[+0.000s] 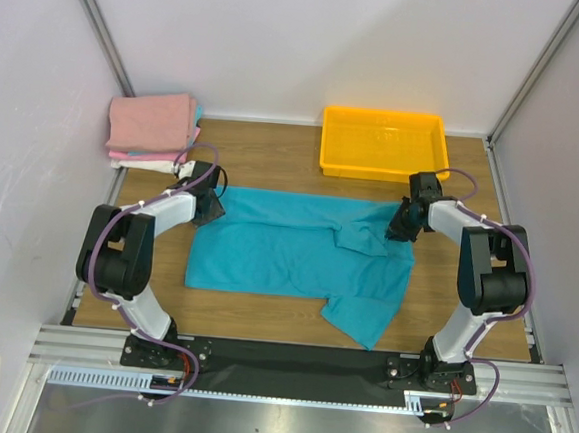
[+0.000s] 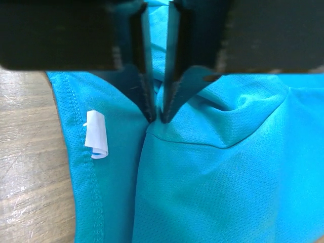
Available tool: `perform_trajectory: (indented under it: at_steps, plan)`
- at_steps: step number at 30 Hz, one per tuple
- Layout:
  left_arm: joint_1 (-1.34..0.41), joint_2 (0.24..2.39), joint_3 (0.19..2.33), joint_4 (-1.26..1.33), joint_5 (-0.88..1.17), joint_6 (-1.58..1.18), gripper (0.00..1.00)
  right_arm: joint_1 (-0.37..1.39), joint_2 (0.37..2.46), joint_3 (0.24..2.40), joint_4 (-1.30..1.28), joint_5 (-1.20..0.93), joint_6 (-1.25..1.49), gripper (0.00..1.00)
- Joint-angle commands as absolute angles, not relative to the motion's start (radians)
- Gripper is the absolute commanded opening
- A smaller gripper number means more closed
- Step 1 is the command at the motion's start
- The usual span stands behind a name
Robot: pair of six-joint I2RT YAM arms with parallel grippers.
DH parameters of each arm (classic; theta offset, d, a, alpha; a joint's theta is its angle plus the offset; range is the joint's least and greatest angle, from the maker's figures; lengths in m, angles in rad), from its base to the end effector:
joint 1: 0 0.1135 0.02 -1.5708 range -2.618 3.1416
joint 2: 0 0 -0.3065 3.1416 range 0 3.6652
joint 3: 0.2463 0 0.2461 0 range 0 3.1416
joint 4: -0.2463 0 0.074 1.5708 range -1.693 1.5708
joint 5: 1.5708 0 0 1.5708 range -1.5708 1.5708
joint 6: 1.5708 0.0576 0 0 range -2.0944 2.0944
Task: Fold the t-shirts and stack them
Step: Fold the tshirt
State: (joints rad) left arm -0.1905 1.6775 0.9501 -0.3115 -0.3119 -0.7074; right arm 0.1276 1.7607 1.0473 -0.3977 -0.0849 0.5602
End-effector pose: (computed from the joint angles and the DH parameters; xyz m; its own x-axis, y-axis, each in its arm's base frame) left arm 0.3334 -0.0463 0.1933 -0.6610 -0.5024 -0.5573 -0.5291 0.8388 -0.1286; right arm 0.3524 0.0501 0.1859 -0.8402 0.4260 -0.3355 0.3333 0.8938 0.3001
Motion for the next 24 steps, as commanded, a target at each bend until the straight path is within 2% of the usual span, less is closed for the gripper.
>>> perform_trajectory:
  at_steps: [1, 6, 9, 24]
  plan:
    - [-0.195, 1.684, 0.96, -0.314, -0.341, -0.715, 0.46, 0.126, 1.769, 1.058, -0.391, -0.08, 0.549, 0.15]
    - [-0.195, 1.681, 0.963, -0.313, -0.344, -0.712, 0.46, 0.126, 1.756, 1.071, -0.431, -0.071, 0.54, 0.09]
    - [-0.195, 1.681, 0.966, -0.314, -0.348, -0.706, 0.46, 0.127, 1.749, 1.077, -0.446, -0.069, 0.538, 0.0]
    - [-0.183, 1.7, 0.985, -0.305, -0.354, -0.69, 0.42, 0.123, 1.697, 1.135, -0.583, -0.029, 0.502, 0.0]
